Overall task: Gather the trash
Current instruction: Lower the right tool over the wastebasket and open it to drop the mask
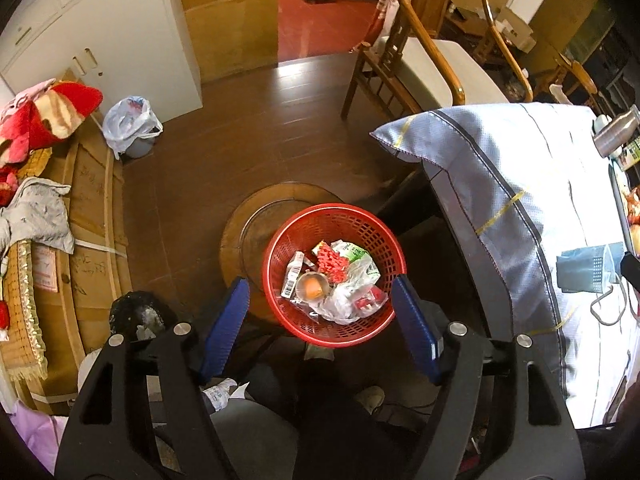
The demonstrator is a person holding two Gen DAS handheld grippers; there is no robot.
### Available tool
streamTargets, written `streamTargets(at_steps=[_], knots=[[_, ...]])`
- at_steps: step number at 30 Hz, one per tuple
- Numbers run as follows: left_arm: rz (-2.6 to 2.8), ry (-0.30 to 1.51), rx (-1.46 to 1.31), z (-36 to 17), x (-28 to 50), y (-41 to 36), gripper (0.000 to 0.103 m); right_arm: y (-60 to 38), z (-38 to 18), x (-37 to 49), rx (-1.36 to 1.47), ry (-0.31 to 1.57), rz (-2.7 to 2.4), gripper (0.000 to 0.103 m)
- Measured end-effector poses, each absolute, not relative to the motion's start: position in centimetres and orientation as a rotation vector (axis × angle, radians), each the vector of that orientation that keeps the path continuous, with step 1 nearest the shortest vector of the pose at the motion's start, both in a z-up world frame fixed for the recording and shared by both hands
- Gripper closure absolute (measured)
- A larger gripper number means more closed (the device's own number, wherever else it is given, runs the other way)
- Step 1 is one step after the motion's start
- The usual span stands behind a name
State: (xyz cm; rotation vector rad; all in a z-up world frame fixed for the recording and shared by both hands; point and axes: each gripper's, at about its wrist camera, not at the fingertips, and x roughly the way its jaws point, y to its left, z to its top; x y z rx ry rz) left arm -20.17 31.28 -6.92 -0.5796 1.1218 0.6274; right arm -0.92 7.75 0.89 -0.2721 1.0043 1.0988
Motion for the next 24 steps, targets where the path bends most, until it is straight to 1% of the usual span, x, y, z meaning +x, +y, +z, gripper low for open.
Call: streamTargets(at_steps=[8,18,24], knots=[[0.682,1.124,-0.610,-7.1,-22.8,31.7,0.031,11.3,0.4,-2.5,-0.318,1.020,1.192,0.098],[0.814,1.160,-0.577,-7.7,-27.6,32.6,0.030,19.2,-1.7,-6.0,-0.407,1.072,1.351,0.098],[0.849,1.185,-0.568,-8.4,-28.8,33.6,0.029,22.6,-2.9,-7.5,-0.449,1.095,1.399,0.098]])
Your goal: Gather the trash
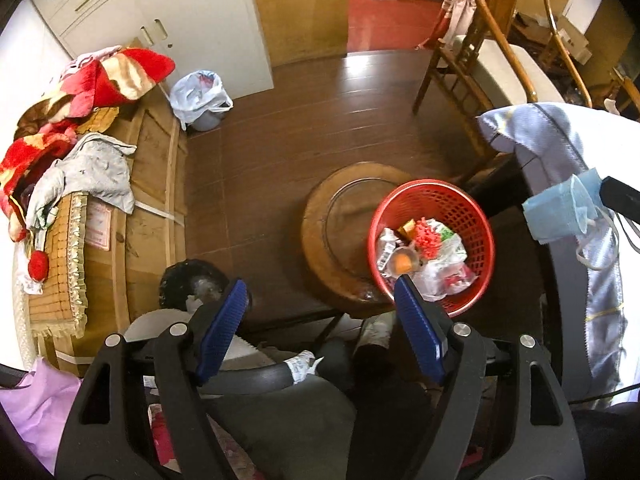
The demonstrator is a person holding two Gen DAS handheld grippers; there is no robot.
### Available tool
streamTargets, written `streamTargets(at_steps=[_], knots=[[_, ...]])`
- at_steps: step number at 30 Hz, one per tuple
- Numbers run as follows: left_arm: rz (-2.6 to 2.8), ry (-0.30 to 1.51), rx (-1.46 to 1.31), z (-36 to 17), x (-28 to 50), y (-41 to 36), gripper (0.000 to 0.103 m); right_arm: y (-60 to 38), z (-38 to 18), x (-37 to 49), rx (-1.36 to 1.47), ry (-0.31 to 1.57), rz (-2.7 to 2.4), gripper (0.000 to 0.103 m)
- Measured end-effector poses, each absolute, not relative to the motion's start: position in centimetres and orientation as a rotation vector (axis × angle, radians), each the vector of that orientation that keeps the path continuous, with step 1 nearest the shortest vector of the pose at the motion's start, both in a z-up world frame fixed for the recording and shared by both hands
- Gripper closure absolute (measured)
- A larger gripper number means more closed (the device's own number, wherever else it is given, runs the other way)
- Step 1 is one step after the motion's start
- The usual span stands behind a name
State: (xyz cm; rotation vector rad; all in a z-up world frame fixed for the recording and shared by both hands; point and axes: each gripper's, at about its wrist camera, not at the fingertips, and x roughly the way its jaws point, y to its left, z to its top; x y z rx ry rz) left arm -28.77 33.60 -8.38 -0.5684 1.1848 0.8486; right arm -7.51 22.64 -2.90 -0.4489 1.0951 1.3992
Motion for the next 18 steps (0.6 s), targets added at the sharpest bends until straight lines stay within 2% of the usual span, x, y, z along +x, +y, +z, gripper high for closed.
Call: streamTargets(at_steps=[11,14,18], knots=[[0.822,1.221,-0.546,-10.1,-27.7,34.6,0.029,26.2,-8.8,-7.6,-0.527,1.194,1.350,0.097],[0.816,1.228,-0.548,-10.4,-27.7,34.6,0.028,26.7,-10.4,-7.4,-0.537,1.233,1.322,0.095],[0.809,1.235,-0.553,-10.6,-27.7,34.6,0.028,27.0,-11.4,-6.7,-0.490,1.304,1.293,0.087]])
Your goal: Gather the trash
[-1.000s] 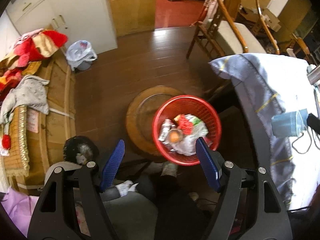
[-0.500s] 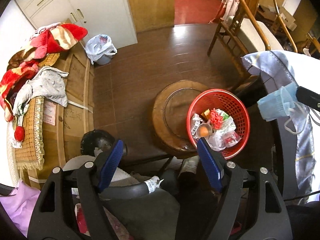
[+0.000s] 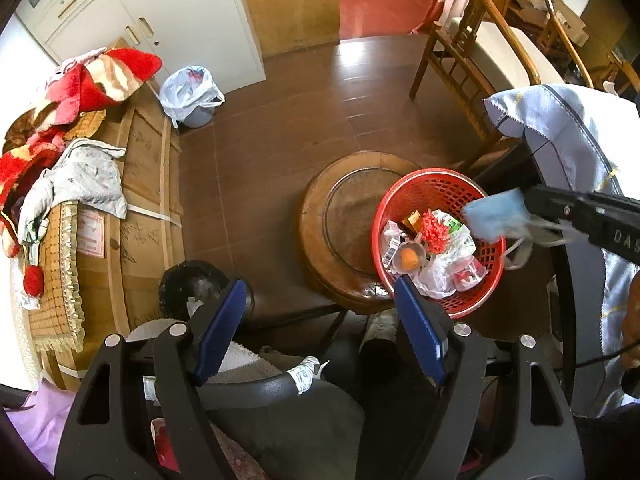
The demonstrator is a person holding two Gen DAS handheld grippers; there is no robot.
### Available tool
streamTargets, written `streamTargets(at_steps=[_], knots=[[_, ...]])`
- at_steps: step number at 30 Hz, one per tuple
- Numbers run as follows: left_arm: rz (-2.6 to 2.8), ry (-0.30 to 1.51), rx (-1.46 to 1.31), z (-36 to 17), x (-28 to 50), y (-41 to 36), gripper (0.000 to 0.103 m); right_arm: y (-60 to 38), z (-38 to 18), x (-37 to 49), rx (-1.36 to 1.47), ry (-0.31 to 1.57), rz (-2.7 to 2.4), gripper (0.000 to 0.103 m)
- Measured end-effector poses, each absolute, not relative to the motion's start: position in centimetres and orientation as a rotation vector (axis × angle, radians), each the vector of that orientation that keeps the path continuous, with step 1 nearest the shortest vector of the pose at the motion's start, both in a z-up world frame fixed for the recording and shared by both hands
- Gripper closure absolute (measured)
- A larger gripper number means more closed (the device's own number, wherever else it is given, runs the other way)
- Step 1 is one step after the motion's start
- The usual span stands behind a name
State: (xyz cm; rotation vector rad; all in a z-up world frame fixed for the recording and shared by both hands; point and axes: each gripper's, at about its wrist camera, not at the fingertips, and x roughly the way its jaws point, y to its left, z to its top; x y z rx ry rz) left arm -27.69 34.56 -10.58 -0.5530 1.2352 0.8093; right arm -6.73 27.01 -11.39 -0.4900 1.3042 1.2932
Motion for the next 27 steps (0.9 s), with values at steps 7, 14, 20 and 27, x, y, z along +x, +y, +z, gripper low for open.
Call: streamTargets(at_steps=[7,14,20,27], knots=[[0.802,1.209,-0.542,-9.8,-27.1,34.2,0.028,26.0,-8.4,-6.7,-0.474,1.232,1.298,0.073],[0.798,1.152,-0.475,-7.2,-25.8,31.4,0.028,21.9,-3.4,-7.0,-0.459,1.148,1.280,0.056],[0.798,1.107,-0.439,-5.2,-25.1,28.7,0.022,17.1,-0.2,-8.1,-0.492,1.048,1.213,0.024],[0.780,1.139,-0.380,-4.5,-24.0,25.8,0.020,13.5,-1.3,-7.8,-0.466,1.138,1.148,0.023]])
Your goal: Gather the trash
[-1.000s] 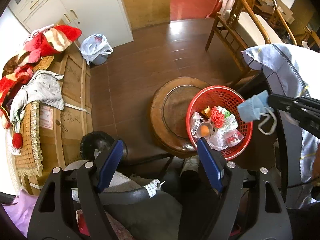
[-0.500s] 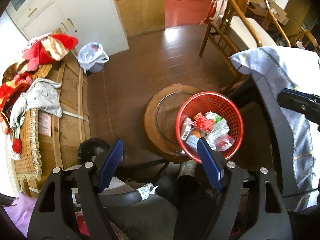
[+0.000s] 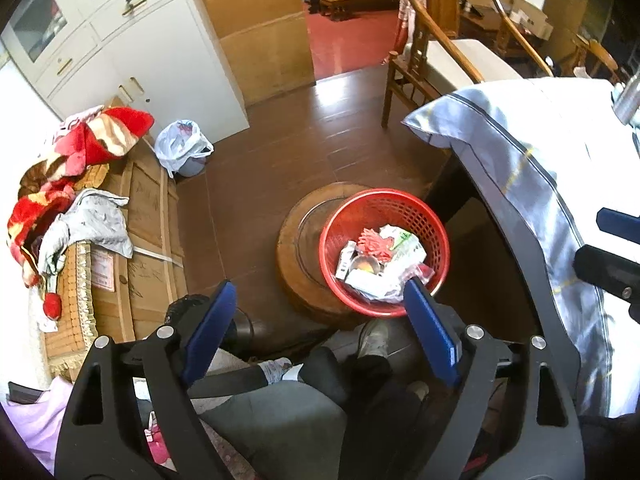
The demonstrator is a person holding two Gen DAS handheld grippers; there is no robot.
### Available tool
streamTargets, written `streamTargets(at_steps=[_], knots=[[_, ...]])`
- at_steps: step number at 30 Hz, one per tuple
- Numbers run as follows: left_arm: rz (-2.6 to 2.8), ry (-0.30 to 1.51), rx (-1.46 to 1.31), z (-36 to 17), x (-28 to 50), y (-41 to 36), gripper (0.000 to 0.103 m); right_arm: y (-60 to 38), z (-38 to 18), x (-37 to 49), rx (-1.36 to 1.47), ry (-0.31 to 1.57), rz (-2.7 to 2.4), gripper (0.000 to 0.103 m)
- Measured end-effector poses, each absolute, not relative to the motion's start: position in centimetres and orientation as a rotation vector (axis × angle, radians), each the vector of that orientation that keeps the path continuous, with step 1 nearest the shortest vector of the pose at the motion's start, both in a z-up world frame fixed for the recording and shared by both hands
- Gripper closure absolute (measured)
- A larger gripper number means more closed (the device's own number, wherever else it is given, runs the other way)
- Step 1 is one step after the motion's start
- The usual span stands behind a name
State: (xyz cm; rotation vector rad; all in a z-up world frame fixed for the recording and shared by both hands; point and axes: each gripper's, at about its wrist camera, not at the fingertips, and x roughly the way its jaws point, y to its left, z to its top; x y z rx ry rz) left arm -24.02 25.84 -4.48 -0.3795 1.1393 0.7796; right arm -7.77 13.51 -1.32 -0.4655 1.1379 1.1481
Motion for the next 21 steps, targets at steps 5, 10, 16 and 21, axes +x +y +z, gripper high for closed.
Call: streamTargets(at_steps=[5,10,16,21], knots=[[0.785,1.154,-0.352,-4.2,-24.2,25.0,0.020,13.2,-1.3,-8.5,-0.482,1.131,1.138,0.023],[0.785,1.153,-0.336,-3.9,-24.4,25.0,0.019,13.9,-1.4,-9.9,-0.538,1.120,1.154,0.023],[0.784,1.151,-0.355,-4.1,-24.5,25.7,0.017,15.3,-1.7,-10.4,-0.592,1.112,1.161,0.023],[0.772,1.163,-0.368,-4.7,-24.2,26.4,0.017,16.1,-2.1,-10.2,-0.613,1.126,1.149,0.023]])
